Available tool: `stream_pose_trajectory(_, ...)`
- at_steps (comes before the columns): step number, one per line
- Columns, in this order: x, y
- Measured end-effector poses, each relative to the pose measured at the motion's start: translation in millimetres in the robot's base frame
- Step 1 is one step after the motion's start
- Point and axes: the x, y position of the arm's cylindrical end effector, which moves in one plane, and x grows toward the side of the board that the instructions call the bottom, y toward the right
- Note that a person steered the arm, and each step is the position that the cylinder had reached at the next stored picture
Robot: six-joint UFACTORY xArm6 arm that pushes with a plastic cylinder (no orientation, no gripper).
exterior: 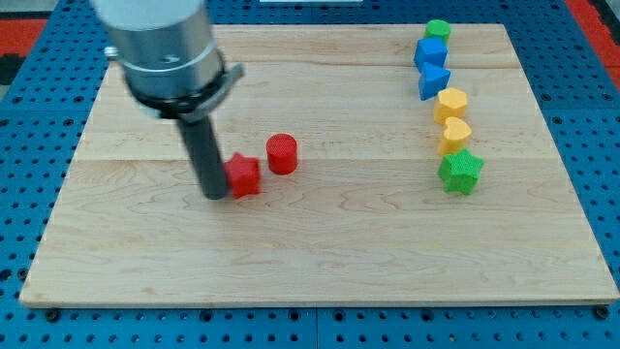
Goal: Move the yellow blocks vertical above the red blocks
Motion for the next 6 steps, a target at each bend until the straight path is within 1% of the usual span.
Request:
stream_pose_trajectory(1, -1, 38)
stream_pose_trajectory(2, 41, 60)
stream_pose_trajectory(3, 52, 171)
stream_pose_trajectory(4, 33, 252)
stream_pose_trajectory(5, -11, 303)
stream_pose_trajectory(6, -58, 330)
